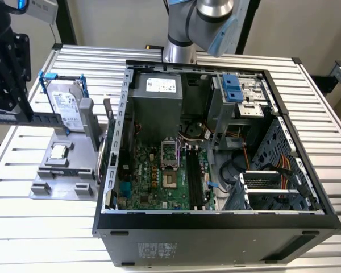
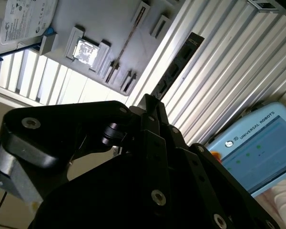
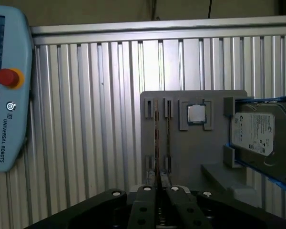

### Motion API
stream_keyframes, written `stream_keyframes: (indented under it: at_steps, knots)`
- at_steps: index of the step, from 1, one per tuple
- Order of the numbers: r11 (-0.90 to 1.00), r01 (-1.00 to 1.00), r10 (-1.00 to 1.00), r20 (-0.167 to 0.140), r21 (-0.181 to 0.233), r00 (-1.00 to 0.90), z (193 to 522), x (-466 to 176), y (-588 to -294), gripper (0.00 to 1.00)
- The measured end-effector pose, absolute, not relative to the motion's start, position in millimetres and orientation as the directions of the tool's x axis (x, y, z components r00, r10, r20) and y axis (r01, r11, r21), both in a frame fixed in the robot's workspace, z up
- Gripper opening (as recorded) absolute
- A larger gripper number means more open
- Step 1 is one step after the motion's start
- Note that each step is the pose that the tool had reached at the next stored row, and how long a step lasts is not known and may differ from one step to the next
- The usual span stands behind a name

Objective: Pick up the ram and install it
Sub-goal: 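Pick up the ram and move it above insertion slot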

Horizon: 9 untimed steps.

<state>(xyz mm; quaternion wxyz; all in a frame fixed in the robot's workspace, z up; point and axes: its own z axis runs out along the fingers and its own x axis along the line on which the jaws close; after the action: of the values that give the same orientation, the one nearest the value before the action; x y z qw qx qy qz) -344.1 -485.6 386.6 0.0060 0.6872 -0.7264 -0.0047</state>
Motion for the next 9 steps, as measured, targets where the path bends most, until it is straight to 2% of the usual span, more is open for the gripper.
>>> stream_keyframes:
  at_steps: [9]
  knots:
    - [0.055,-0.998,-0.998,0.002,0.015,-0.055,386.6,-334.5,-485.6,0.00]
